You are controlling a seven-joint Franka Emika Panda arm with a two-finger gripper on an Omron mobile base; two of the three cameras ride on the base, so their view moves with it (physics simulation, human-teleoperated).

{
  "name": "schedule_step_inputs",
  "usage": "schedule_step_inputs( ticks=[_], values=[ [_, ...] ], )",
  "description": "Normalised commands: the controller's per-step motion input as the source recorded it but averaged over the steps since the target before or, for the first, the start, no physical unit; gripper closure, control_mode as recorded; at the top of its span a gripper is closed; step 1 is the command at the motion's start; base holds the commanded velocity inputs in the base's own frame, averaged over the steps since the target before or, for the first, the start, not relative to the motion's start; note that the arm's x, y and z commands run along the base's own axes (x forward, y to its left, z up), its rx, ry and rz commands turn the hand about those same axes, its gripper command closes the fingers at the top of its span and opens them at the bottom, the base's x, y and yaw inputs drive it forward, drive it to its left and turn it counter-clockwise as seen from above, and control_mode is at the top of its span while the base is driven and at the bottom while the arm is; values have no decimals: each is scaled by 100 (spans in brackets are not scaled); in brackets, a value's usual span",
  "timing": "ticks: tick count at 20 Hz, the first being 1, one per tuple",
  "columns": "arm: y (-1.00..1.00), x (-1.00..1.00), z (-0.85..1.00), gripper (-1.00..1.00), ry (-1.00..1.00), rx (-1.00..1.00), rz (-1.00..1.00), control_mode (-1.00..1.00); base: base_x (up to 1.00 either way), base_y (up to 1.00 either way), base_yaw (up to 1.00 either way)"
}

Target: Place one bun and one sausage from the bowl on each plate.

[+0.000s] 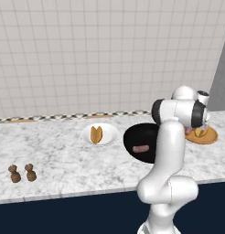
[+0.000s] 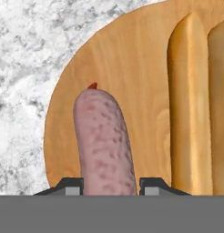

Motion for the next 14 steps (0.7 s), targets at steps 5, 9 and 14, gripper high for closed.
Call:
schedule_step_inputs(
  ticks=[5, 9, 14],
  values=[
    [-2, 1, -19, -100, 2, 0, 8, -100, 0, 0, 0],
    [27, -29, 26, -100, 0, 0, 0, -100, 0, 0, 0],
    [68, -45, 51, -100, 0, 0, 0, -100, 0, 0, 0]
  ],
)
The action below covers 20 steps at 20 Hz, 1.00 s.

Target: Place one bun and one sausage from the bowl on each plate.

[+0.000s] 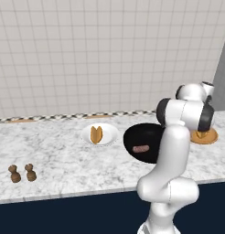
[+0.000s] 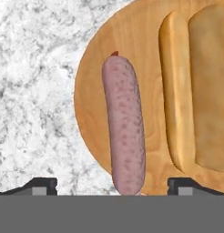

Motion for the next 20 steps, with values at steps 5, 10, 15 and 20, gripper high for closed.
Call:
schedule_step_inputs(
  ticks=[5, 10, 15, 20],
  values=[
    [100, -49, 20, -100, 0, 0, -1, -100, 0, 0, 0],
    [100, -63, 0, -100, 0, 0, -15, -100, 0, 0, 0],
    [100, -51, 0, -100, 2, 0, -19, -100, 0, 0, 0],
    [96, -26, -10, -100, 3, 0, -19, -100, 0, 0, 0]
  ],
)
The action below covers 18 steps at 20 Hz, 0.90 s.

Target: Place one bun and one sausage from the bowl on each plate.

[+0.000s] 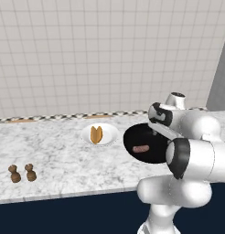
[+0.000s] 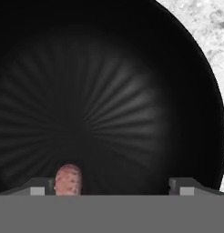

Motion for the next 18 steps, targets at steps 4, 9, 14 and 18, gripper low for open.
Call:
schedule_step_inputs(
  ticks=[4, 9, 14, 18],
  values=[
    [81, -2, -14, -100, 3, 1, -14, -100, 0, 0, 0],
    [56, 2, -12, -100, 5, 2, -10, -100, 0, 0, 0],
    [27, 29, -20, -100, 9, 2, -8, -100, 0, 0, 0],
    [32, 35, -25, -100, 10, 1, -7, -100, 0, 0, 0]
  ],
)
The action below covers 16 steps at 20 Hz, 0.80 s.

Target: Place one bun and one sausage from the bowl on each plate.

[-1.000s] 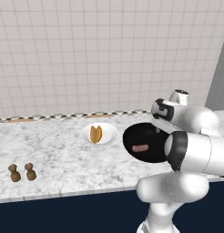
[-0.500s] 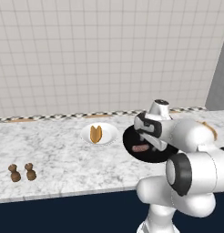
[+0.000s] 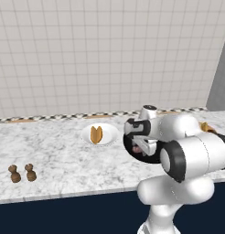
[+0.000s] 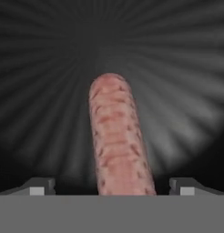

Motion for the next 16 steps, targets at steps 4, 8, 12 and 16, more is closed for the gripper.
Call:
schedule_step_inputs(
  ticks=[4, 8, 12, 16],
  values=[
    [8, 1, -41, 100, 7, 1, -3, -100, 0, 0, 0],
    [15, -11, -21, 100, 1, 0, -2, -100, 0, 0, 0],
    [3, -30, 45, 100, -12, 0, 0, -100, 0, 0, 0],
    [27, -23, 100, 100, -16, -1, 0, -100, 0, 0, 0]
  ],
)
